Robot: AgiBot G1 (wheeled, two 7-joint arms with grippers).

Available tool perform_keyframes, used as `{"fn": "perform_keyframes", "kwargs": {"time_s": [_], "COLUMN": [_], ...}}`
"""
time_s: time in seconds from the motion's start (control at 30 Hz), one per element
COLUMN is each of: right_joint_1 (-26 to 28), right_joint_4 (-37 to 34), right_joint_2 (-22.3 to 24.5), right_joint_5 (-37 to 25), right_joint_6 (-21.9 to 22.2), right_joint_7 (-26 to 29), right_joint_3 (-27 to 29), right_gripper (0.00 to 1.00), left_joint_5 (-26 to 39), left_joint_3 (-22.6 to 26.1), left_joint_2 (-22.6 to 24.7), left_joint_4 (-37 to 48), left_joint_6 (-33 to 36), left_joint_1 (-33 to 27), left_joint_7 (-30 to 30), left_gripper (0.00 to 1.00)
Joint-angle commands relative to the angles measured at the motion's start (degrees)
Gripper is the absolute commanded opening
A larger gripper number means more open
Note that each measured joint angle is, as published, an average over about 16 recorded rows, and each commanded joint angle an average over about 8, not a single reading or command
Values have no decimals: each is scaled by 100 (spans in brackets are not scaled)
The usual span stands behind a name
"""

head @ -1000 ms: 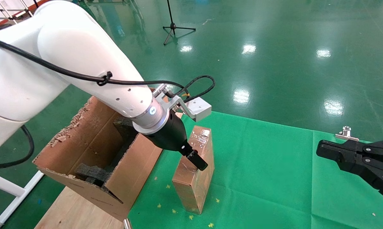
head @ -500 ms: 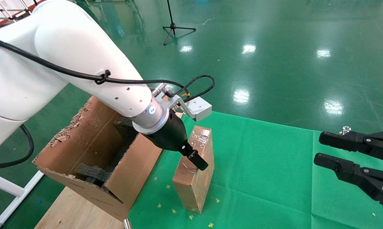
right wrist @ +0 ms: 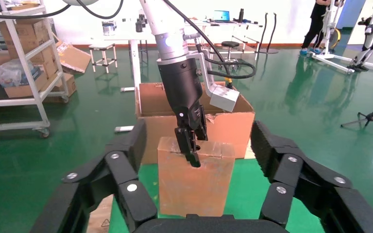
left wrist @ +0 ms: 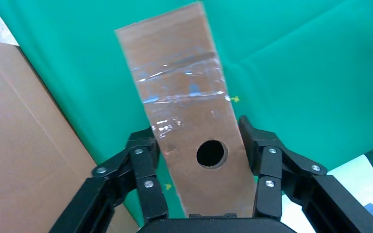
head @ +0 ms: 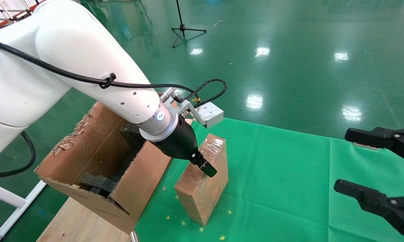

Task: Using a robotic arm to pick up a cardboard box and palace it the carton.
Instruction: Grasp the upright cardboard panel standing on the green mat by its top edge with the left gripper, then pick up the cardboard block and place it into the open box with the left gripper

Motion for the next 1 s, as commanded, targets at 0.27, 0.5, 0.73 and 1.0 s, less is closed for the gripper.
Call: {"fn": "perform_keyframes", "kwargs": {"time_s": [0.27,0.5,0.73,1.0], "right_joint_1": [0,0,0,0], "right_joint_4": [0,0,0,0], "right_joint_2": [0,0,0,0], "right_joint_5": [0,0,0,0], "right_joint_6": [0,0,0,0], "right_joint_7": [0,0,0,0], "right_joint_3": [0,0,0,0], "right_gripper": [100,100,100,100], "left_joint_5": [-261,-524,-130,488], "left_joint_3": [-479,-1048,-1069,-709], "left_joint_2": [-778,-1696,-2111,-2333], "left_joint_4": [63,429,1173,2239], "left_joint_6": [-412,-624,-402,-477], "left_joint_1": [-453,-1101,-1555,-1267], "left_joint_7": [1399,2733,3817,4755], "left_gripper": [0,0,0,0]}}
